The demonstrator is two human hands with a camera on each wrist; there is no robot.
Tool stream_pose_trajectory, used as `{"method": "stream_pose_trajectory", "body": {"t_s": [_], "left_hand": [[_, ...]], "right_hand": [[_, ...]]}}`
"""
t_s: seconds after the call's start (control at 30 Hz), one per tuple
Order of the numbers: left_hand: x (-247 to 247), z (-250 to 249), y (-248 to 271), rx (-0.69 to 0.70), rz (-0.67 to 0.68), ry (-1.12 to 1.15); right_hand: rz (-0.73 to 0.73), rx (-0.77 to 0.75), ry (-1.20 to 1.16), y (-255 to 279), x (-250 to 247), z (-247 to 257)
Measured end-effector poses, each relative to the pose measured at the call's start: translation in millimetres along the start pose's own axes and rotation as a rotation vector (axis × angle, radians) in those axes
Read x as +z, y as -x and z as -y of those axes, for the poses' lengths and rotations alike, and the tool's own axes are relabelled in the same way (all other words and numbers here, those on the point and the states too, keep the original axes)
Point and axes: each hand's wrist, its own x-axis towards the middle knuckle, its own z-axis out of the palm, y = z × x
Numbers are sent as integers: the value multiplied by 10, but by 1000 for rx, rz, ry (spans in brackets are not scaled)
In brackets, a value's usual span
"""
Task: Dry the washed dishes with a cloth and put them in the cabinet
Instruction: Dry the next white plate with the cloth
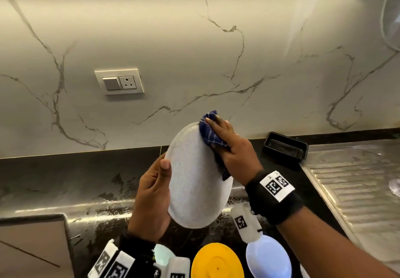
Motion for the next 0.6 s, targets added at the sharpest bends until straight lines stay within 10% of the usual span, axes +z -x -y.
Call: {"method": "stream_pose_trajectory", "body": {"t_s": [0.23, 0.43, 0.6], "left_hand": [[-7, 71, -41, -59, -52, 102], [41, 143, -65, -158, -147, 143], [67, 104, -100, -275, -192, 330]], "right_hand": [[221, -397, 395, 405, 343, 437], [357, -205, 278, 251, 279, 518], [403, -436, 474, 462, 332, 399]]}}
